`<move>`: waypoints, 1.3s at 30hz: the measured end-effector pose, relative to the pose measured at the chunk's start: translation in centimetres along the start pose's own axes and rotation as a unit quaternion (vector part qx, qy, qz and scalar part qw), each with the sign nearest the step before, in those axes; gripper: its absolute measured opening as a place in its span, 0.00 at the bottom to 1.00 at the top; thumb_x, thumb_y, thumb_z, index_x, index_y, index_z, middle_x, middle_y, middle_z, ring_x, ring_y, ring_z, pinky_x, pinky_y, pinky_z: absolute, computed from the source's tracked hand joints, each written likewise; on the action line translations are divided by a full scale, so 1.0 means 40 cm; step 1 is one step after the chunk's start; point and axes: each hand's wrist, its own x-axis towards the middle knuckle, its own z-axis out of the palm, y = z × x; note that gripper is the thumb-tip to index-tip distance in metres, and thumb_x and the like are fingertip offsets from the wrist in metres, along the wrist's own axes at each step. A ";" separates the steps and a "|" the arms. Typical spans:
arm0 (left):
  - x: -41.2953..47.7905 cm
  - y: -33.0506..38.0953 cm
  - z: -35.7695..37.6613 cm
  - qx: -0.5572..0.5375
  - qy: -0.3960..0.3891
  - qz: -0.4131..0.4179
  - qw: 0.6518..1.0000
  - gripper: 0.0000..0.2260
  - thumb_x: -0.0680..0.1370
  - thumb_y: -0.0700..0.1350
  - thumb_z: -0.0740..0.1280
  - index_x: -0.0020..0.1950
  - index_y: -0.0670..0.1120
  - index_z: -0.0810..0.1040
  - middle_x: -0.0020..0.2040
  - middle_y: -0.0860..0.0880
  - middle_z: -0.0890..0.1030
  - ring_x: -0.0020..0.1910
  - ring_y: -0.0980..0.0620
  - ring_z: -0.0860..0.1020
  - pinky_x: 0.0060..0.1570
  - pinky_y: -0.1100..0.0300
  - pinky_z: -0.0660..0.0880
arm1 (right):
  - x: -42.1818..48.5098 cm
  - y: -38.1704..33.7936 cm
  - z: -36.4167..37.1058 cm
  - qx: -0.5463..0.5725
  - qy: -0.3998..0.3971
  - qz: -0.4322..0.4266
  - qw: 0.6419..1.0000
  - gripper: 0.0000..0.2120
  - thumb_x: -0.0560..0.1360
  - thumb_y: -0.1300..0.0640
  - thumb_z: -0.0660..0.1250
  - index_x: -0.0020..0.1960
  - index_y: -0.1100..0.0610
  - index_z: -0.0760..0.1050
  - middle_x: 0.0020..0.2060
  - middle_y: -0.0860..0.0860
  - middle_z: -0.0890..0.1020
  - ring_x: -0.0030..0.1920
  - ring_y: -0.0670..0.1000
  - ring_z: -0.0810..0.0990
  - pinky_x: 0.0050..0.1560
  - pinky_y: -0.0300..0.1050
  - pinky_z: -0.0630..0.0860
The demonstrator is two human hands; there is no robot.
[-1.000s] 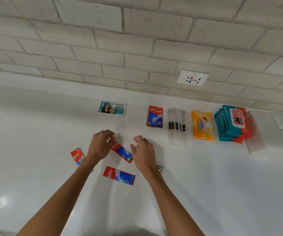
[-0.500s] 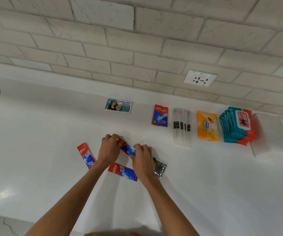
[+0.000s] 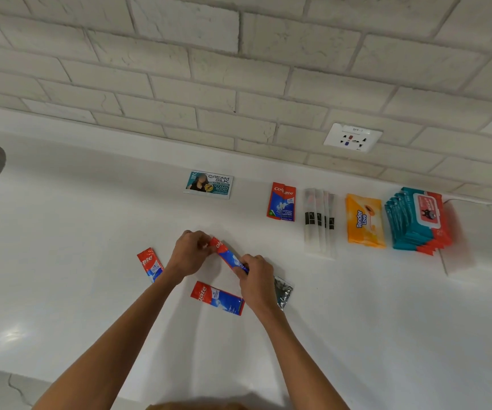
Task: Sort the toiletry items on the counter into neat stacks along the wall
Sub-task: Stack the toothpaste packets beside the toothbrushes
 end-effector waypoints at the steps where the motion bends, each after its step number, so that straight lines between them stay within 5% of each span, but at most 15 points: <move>1: 0.004 -0.004 -0.005 -0.014 -0.004 0.001 1.000 0.09 0.78 0.48 0.74 0.55 0.46 0.81 0.50 0.49 0.79 0.47 0.52 0.77 0.43 0.66 0.70 | 0.002 0.008 -0.006 0.015 0.005 0.000 1.000 0.09 0.82 0.51 0.71 0.59 0.54 0.80 0.51 0.50 0.82 0.50 0.47 0.79 0.39 0.30 0.70; 4: 0.005 0.003 -0.020 -0.152 -0.045 -0.031 0.987 0.07 0.78 0.46 0.73 0.54 0.45 0.83 0.48 0.48 0.84 0.50 0.48 0.82 0.47 0.61 0.79 | 0.007 0.024 -0.026 0.064 0.002 0.004 0.998 0.12 0.82 0.50 0.70 0.61 0.55 0.81 0.53 0.52 0.84 0.51 0.47 0.82 0.40 0.30 0.75; 7: -0.016 0.042 -0.027 -0.396 -0.093 -0.085 0.909 0.09 0.80 0.43 0.71 0.57 0.39 0.82 0.50 0.42 0.86 0.52 0.46 0.84 0.55 0.52 0.82 | 0.012 0.028 -0.049 0.130 0.009 0.007 0.991 0.13 0.82 0.50 0.70 0.62 0.55 0.82 0.56 0.53 0.85 0.52 0.49 0.86 0.43 0.37 0.82; 10: -0.037 0.086 -0.003 -0.476 -0.113 -0.096 0.867 0.11 0.81 0.42 0.69 0.58 0.35 0.81 0.49 0.40 0.85 0.48 0.48 0.84 0.53 0.53 0.81 | 0.014 0.017 -0.069 0.236 0.037 0.042 0.970 0.11 0.82 0.51 0.70 0.61 0.55 0.82 0.55 0.53 0.83 0.49 0.48 0.88 0.40 0.36 0.82; 16: -0.036 0.166 0.059 -0.470 -0.114 -0.074 0.872 0.08 0.81 0.40 0.70 0.56 0.36 0.83 0.48 0.39 0.85 0.46 0.47 0.83 0.54 0.52 0.82 | 0.040 0.007 -0.109 0.309 0.108 0.061 0.943 0.08 0.81 0.50 0.73 0.57 0.52 0.84 0.52 0.49 0.87 0.50 0.45 0.88 0.46 0.47 0.86; 23: 0.027 0.240 0.095 -0.404 -0.076 -0.064 0.909 0.05 0.79 0.38 0.72 0.53 0.39 0.83 0.47 0.41 0.86 0.49 0.43 0.86 0.52 0.51 0.84 | 0.095 -0.009 -0.148 0.358 0.199 0.093 0.908 0.06 0.78 0.57 0.76 0.52 0.55 0.81 0.45 0.48 0.87 0.43 0.48 0.88 0.43 0.42 0.86; 27: 0.093 0.279 0.109 -0.364 -0.043 -0.063 0.928 0.04 0.78 0.39 0.74 0.51 0.40 0.83 0.43 0.43 0.87 0.42 0.46 0.87 0.49 0.48 0.85 | 0.147 -0.001 -0.170 0.343 0.226 0.088 0.908 0.06 0.77 0.58 0.77 0.52 0.56 0.82 0.44 0.50 0.88 0.44 0.48 0.88 0.40 0.38 0.84; 31: 0.142 0.322 0.120 -0.316 -0.005 -0.052 0.947 0.06 0.76 0.36 0.75 0.53 0.40 0.84 0.45 0.44 0.87 0.41 0.49 0.87 0.47 0.53 0.85 | 0.215 0.008 -0.187 0.316 0.235 0.108 0.913 0.04 0.77 0.61 0.76 0.49 0.54 0.83 0.41 0.47 0.87 0.41 0.47 0.88 0.44 0.44 0.86; 35: 0.180 0.356 0.130 -0.253 0.000 -0.030 0.967 0.11 0.75 0.36 0.76 0.57 0.42 0.84 0.44 0.46 0.87 0.42 0.50 0.86 0.45 0.58 0.84 | 0.270 0.006 -0.208 0.272 0.236 0.126 0.924 0.04 0.78 0.62 0.74 0.53 0.57 0.83 0.42 0.46 0.84 0.43 0.47 0.86 0.36 0.27 0.77; 39: 0.213 0.368 0.146 -0.180 -0.002 -0.005 0.984 0.14 0.74 0.37 0.78 0.59 0.42 0.85 0.49 0.44 0.87 0.45 0.49 0.86 0.51 0.52 0.84 | 0.304 0.015 -0.203 0.237 0.223 0.137 0.936 0.06 0.78 0.63 0.74 0.55 0.58 0.82 0.46 0.48 0.83 0.47 0.47 0.84 0.41 0.29 0.75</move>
